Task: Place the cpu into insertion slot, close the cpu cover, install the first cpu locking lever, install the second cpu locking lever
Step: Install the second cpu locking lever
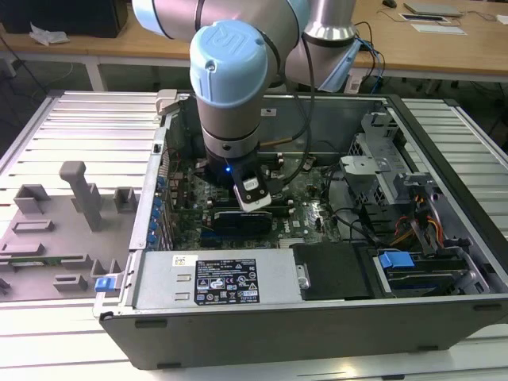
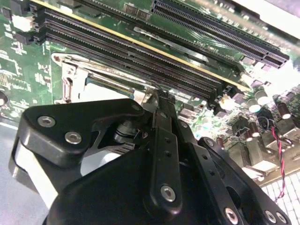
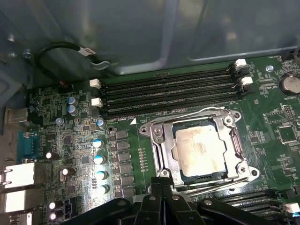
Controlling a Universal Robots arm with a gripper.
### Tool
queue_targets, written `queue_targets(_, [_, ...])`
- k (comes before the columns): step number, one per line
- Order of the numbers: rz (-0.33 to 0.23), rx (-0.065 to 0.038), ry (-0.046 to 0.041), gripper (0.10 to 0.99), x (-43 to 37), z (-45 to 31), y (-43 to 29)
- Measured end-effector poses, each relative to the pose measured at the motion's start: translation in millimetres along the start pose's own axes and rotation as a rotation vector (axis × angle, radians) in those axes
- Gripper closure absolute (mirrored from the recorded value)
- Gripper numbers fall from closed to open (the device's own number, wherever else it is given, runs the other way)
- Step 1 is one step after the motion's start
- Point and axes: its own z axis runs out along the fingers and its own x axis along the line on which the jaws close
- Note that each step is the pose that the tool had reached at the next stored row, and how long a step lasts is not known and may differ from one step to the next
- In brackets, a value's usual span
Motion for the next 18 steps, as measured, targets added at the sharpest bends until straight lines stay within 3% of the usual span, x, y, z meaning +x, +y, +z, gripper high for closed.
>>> queue_targets(4, [0.000, 0.000, -0.0001, 0.980, 0.0, -8.4, 2.6])
queue_targets(10, [0.000, 0.002, -0.0003, 0.980, -1.1, -27.5, 8.9])
queue_targets(11, [0.000, 0.013, -0.0016, 0.980, -1.7, -29.0, 9.5])
queue_targets(12, [0.000, 0.036, -0.0038, 0.980, -2.7, -30.3, 10.0])
queue_targets(13, [0.001, 0.044, -0.0050, 0.980, -3.9, -30.5, 10.3])
queue_targets(18, [0.003, 0.046, -0.0053, 0.980, -16.7, -29.9, 12.2])
